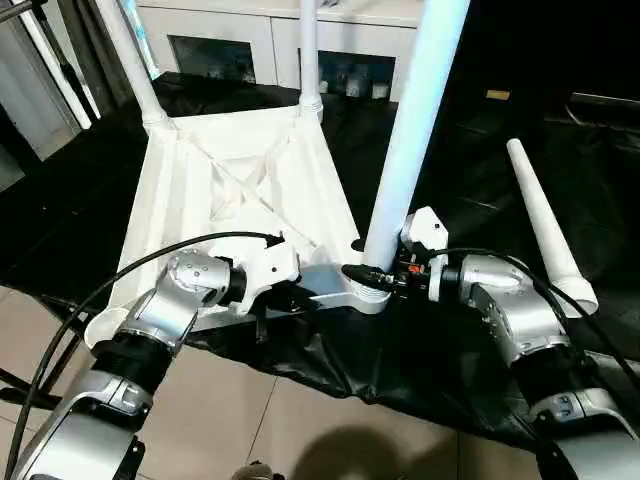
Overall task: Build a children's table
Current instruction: Insert table leg to table base
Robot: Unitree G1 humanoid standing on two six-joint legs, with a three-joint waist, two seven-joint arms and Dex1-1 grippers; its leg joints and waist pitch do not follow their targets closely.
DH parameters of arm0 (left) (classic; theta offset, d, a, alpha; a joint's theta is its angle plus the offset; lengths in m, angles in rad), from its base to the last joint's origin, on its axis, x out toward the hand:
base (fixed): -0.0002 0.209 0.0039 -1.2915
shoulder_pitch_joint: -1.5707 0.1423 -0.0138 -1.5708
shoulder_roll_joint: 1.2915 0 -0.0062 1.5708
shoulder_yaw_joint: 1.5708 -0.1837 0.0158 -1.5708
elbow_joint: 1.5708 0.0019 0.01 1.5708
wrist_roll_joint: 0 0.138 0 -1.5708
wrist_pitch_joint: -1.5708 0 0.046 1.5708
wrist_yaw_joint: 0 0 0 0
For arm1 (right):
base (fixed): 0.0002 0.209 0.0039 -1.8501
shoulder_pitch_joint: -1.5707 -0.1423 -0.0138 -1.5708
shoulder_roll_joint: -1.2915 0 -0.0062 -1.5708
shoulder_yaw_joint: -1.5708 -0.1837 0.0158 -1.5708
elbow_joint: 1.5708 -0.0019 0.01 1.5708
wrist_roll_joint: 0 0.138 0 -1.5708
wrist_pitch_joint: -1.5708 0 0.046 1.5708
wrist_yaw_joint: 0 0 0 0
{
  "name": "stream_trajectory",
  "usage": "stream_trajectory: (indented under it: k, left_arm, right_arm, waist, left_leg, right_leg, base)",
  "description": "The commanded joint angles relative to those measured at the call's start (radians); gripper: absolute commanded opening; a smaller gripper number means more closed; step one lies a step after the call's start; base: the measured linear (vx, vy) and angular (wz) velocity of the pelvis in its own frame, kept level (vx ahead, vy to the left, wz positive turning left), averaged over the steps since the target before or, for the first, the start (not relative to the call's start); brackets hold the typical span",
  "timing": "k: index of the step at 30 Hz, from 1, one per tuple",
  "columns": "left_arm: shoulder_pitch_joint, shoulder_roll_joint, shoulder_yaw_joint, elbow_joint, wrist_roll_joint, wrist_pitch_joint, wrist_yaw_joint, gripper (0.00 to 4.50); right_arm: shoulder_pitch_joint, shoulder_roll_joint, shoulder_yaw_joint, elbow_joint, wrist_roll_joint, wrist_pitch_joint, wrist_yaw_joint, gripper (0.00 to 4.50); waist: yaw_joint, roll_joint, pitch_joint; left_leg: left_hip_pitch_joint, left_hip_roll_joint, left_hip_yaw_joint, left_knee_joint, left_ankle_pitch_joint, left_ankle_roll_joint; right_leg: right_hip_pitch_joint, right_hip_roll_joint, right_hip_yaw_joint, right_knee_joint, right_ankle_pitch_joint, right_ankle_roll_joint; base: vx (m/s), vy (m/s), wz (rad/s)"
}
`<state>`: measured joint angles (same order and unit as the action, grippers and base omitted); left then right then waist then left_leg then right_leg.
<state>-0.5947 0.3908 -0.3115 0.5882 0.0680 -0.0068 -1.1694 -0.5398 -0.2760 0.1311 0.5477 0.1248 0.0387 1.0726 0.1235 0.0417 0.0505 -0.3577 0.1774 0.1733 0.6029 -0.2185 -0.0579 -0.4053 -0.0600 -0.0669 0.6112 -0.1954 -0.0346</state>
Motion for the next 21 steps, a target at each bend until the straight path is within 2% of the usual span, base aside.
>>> stream_trajectory:
  k: [1,4,5,7,8,9,10,12,13,14,15,16,18,21]
  left_arm:
    - [-0.041,-0.012,0.004,-0.013,-0.012,-0.008,0.027,0.00]
    - [-0.044,-0.029,0.008,-0.008,0.000,0.013,0.070,0.00]
    - [-0.055,-0.068,0.015,0.007,0.027,0.059,0.163,0.00]
    - [-0.062,-0.093,0.021,0.015,0.035,0.080,0.210,0.00]
    - [-0.067,-0.113,0.027,0.019,0.037,0.098,0.243,0.00]
    - [-0.067,-0.113,0.027,0.019,0.037,0.098,0.243,0.00]
    - [-0.076,-0.151,0.027,0.024,0.050,0.125,0.301,0.00]
    - [-0.099,-0.238,0.024,0.048,0.081,0.186,0.439,0.00]
    - [-0.109,-0.273,0.025,0.062,0.093,0.208,0.497,0.00]
    - [-0.109,-0.273,0.025,0.062,0.093,0.208,0.497,0.00]
    - [-0.117,-0.296,0.022,0.072,0.100,0.220,0.528,0.00]
    - [-0.121,-0.308,0.018,0.078,0.104,0.223,0.540,0.00]
    - [-0.147,-0.346,0.002,0.120,0.131,0.223,0.599,0.00]
    - [-0.153,-0.354,-0.005,0.131,0.139,0.218,0.602,0.00]
  right_arm:
    - [0.054,0.027,0.073,0.052,-0.043,0.036,-0.024,1.93]
    - [0.047,0.048,0.053,0.077,-0.055,0.033,-0.104,1.93]
    - [0.026,0.090,0.005,0.134,-0.067,0.034,-0.256,1.93]
    - [0.014,0.112,-0.023,0.165,-0.069,0.038,-0.335,1.93]
    - [0.003,0.127,-0.043,0.188,-0.067,0.043,-0.390,1.93]
    - [0.003,0.127,-0.043,0.188,-0.067,0.043,-0.390,1.93]
    - [-0.017,0.151,-0.066,0.228,-0.069,0.043,-0.482,1.93]
    - [-0.061,0.199,-0.109,0.305,-0.060,0.040,-0.640,1.93]
    - [-0.078,0.217,-0.122,0.330,-0.058,0.038,-0.694,1.93]
    - [-0.078,0.217,-0.122,0.330,-0.058,0.038,-0.694,1.93]
    - [-0.088,0.229,-0.124,0.343,-0.057,0.036,-0.717,1.93]
    - [-0.093,0.236,-0.121,0.349,-0.058,0.034,-0.724,1.93]
    - [-0.110,0.270,-0.123,0.366,-0.061,0.025,-0.756,1.93]
    - [-0.112,0.289,-0.130,0.369,-0.062,0.021,-0.770,1.93]
  waist:
    - [-0.001,-0.004,-0.068]
    - [-0.004,-0.005,-0.062]
    - [-0.006,-0.013,-0.058]
    - [-0.015,-0.013,-0.052]
    - [-0.015,-0.013,-0.054]
    - [-0.017,-0.015,-0.055]
    - [-0.022,-0.021,-0.053]
    - [-0.026,-0.020,-0.053]
    - [-0.027,-0.027,-0.054]
    - [-0.024,-0.025,-0.056]
    - [-0.022,-0.028,-0.058]
    - [-0.020,-0.029,-0.058]
    - [-0.018,-0.025,-0.061]
    - [-0.014,-0.026,-0.061]
  left_leg:
    - [0.003,0.062,-0.017,-0.068,-0.056,0.080]
    - [0.006,0.062,-0.018,-0.075,-0.105,0.058]
    - [0.008,0.062,-0.019,-0.080,-0.120,0.045]
    - [0.020,0.058,-0.020,-0.086,-0.179,0.006]
    - [0.021,0.058,-0.020,-0.086,-0.180,0.002]
    - [0.014,0.058,-0.023,-0.089,-0.175,-0.002]
    - [0.011,0.059,-0.023,-0.091,-0.179,0.000]
    - [0.015,0.055,-0.022,-0.089,-0.190,-0.006]
    - [0.017,0.054,-0.021,-0.088,-0.180,-0.007]
    - [0.020,0.055,-0.021,-0.086,-0.175,-0.004]
    - [0.016,0.053,-0.019,-0.083,-0.149,0.007]
    - [0.005,0.052,-0.021,-0.084,-0.128,0.021]
    - [0.008,0.052,-0.020,-0.082,-0.121,0.032]
    - [0.006,0.053,-0.020,-0.082,-0.111,0.040]
  right_leg:
    - [0.058,-0.097,0.053,-0.051,-0.028,-0.247]
    - [0.058,-0.099,0.054,-0.062,-0.107,-0.236]
    - [0.056,-0.103,0.057,-0.066,-0.159,-0.227]
    - [0.051,-0.104,0.057,-0.087,-0.318,-0.194]
    - [0.051,-0.105,0.059,-0.089,-0.331,-0.185]
    - [0.054,-0.102,0.058,-0.085,-0.318,-0.178]
    - [0.054,-0.101,0.058,-0.085,-0.317,-0.173]
    - [0.050,-0.102,0.058,-0.091,-0.341,-0.170]
    - [0.050,-0.103,0.059,-0.091,-0.344,-0.169]
    - [0.048,-0.103,0.059,-0.093,-0.337,-0.170]
    - [0.050,-0.101,0.059,-0.089,-0.293,-0.176]
    - [0.057,-0.101,0.057,-0.084,-0.254,-0.177]
    - [0.054,-0.100,0.055,-0.084,-0.239,-0.176]
    - [0.055,-0.100,0.056,-0.080,-0.199,-0.182]
  base:
    - [0.000,0.000,0.00]
    - [0.000,0.000,0.00]
    - [0.000,0.000,0.00]
    - [0.000,0.000,0.00]
    - [0.000,0.000,0.00]
    - [0.000,0.000,0.00]
    - [0.000,0.000,0.00]
    - [0.000,0.000,0.00]
    - [0.000,0.000,0.00]
    - [0.000,0.000,0.00]
    - [0.000,0.000,0.00]
    - [0.000,0.000,0.00]
    - [0.000,0.000,0.00]
    - [0.000,0.000,0.00]
